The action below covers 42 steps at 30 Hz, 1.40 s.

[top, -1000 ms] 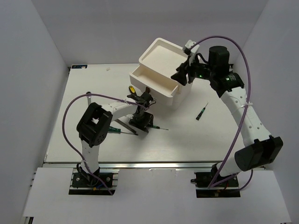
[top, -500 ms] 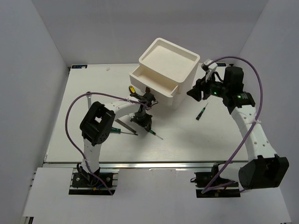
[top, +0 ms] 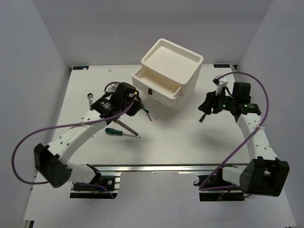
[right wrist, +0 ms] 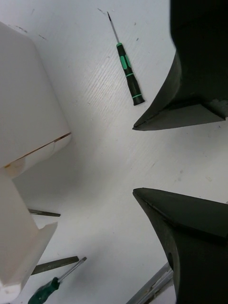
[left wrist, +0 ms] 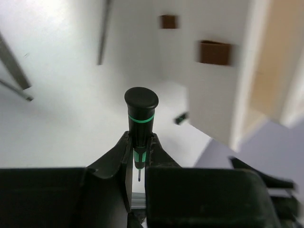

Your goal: Sort the tools into containers

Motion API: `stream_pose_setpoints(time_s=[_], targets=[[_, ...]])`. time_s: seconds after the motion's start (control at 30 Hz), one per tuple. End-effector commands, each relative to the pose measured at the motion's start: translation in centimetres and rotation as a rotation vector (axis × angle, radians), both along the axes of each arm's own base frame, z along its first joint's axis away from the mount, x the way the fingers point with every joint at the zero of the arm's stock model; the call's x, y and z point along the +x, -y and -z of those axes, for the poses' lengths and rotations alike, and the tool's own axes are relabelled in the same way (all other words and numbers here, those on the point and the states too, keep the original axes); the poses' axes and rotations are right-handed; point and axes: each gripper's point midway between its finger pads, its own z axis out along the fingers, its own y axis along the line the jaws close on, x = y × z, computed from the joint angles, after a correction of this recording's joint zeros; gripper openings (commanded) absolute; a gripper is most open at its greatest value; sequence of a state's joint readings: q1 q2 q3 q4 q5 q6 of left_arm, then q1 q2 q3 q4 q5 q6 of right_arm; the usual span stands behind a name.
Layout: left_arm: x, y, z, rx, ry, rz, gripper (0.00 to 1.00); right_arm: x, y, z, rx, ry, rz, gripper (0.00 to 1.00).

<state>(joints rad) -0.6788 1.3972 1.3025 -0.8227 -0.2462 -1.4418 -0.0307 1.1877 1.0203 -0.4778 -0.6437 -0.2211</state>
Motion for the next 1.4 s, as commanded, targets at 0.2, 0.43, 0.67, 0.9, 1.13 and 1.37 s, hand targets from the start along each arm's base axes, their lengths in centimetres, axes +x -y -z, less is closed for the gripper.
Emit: stream_pose_setpoints(time_s=[0.2,0.43,0.67,0.9,1.13,1.37], targets=[[5.3,1.5,-10.0,0.001,0.443,0.086,0.00,0.4,1.1,5.0,-0.034,-0.143,0.069,0.34],[10.8,4.4,-13.5,0.058,0.572,0.088,0.00,-0.4,1.6,7.6,-0.055,-0.219,0.095,0.38],[13.3,5.0,-11.7,0.025,0.542,0.036,0.04,-1.5,2.1,9.2,-0.083,-0.229,0.125,0.50],[14.4,5.8,-9.8,-0.051,0.511,0.048,0.43,0.3,4.0,10.7,-0.103,-0.281,0.312,0.62],[14.3,5.4,-10.3,-0.060,0.516,0.056,0.66,2.6,4.6,12.2,-0.042,-0.385,0.485,0.60],[11.9,3.4,-13.1,-0.042,0.639,0.095,0.69,6.6,5.9,13.7,-0.063,-0.403,0.646,0.56]])
